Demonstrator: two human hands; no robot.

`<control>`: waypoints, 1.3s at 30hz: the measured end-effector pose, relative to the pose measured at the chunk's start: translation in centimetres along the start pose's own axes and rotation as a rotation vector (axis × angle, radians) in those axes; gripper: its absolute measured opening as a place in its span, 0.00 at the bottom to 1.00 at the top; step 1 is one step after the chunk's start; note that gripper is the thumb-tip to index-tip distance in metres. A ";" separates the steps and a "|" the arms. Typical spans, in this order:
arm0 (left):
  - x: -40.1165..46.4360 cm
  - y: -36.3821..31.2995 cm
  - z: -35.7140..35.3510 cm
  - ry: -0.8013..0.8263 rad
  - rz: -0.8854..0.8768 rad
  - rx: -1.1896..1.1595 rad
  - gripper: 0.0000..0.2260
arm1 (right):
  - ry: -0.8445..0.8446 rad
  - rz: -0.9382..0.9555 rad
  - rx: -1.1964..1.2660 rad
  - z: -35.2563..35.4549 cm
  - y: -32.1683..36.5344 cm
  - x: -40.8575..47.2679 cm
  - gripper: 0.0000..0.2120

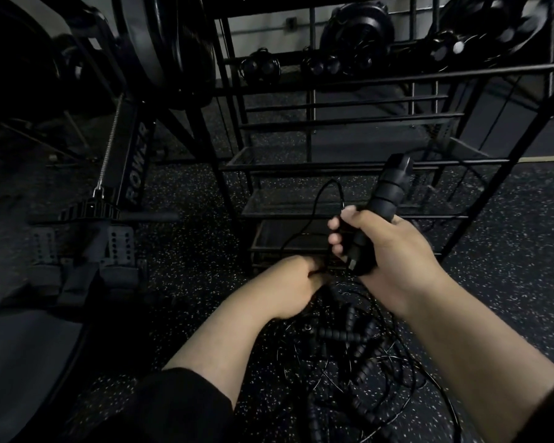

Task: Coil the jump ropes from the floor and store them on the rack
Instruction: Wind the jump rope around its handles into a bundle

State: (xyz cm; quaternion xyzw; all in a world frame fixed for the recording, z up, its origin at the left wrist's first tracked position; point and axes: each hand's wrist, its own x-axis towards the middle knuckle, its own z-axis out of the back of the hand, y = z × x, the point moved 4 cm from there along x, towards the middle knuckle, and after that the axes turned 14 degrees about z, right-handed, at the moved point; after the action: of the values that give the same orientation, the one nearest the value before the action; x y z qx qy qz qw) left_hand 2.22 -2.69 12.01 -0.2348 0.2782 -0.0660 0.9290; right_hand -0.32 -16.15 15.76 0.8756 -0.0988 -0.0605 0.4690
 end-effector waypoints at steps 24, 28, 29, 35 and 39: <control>-0.7 0.0 3.6 -0.229 -0.027 -0.373 0.18 | -0.005 0.076 -0.353 0.8 -0.1 0.4 0.03; -0.7 0.9 1.3 0.059 0.041 -0.115 0.22 | -0.010 0.056 -0.127 0.5 1.0 0.6 0.04; -0.7 1.0 1.1 0.065 0.039 -0.081 0.22 | -0.006 0.047 -0.088 0.4 1.1 0.6 0.04; 0.0 1.9 1.1 0.008 0.042 -0.181 0.26 | -0.023 -0.034 0.110 -0.1 1.5 0.2 0.04; 0.1 1.0 0.7 -0.023 -0.006 -0.163 0.16 | -0.052 -0.083 0.181 -0.2 1.7 0.0 0.02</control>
State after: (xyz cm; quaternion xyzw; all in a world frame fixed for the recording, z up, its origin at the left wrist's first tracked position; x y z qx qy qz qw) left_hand 2.68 -1.57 12.03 -0.3114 0.2714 -0.0434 0.9097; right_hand -0.45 -16.92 17.23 0.9159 -0.0794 -0.0933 0.3823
